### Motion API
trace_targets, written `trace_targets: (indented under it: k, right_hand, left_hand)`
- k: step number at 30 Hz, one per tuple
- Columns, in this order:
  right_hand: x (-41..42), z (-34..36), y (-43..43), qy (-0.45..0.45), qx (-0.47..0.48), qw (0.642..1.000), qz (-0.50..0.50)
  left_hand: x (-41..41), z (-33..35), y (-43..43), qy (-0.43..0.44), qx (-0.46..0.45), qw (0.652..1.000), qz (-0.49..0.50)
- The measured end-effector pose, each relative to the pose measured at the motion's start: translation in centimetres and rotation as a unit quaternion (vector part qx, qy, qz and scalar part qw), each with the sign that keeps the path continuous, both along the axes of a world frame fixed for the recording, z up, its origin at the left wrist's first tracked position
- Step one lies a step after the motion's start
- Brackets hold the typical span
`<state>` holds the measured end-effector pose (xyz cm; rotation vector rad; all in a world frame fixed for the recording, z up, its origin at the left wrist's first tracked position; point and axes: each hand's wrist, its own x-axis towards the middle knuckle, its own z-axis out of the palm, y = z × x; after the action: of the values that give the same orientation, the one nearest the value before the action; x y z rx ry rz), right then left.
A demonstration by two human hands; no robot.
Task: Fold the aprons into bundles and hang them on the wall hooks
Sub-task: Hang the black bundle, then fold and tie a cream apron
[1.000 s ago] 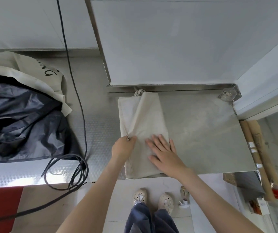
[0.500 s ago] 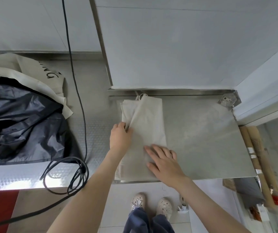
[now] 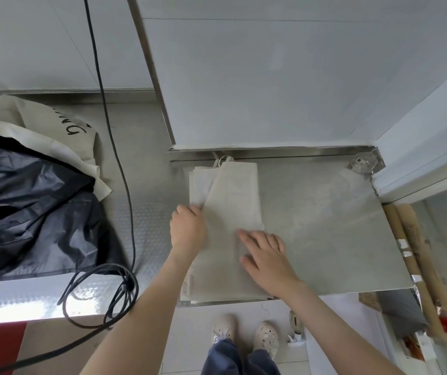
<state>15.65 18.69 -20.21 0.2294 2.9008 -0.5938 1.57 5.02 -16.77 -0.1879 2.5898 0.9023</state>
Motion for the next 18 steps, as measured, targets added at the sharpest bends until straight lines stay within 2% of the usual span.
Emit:
trace_targets:
  k: [3,5,7,10,12,14,18]
  right_hand:
    - [-1.8,1.0,0.3,-0.024,-0.032,0.999,-0.035]
    - [-3.1,1.9,0.3,-0.049,-0.016,0.997,-0.062]
    - [-4.3,2.9,0.4,-0.085,-0.027,0.99,-0.112]
    - [-5.4,4.1,0.2,-0.082,-0.149,0.965,-0.197]
    - [-6.0,4.7,-0.2,-0.069,-0.199,0.954,-0.214]
    - [-6.6,5.0,-0.8,-0.07,-0.195,0.957,-0.205]
    - [-7.4,4.7,-1.1,-0.095,-0.145,0.969,-0.176]
  left_hand:
    - [-1.0,0.5,0.2,-0.11,0.07,0.991,-0.022]
    - [-1.0,0.9,0.3,-0.2,0.192,0.961,0.008]
    - [-0.4,1.0,0.2,-0.256,0.253,0.933,-0.007]
    - [0.7,1.0,0.0,-0.235,0.256,0.933,-0.098]
    - [1.1,0.6,0.0,-0.21,0.299,0.923,-0.118]
    - [1.3,0.5,0.1,-0.209,0.334,0.911,-0.125]
    - [1.2,0.1,0.5,-0.202,0.308,0.918,-0.144]
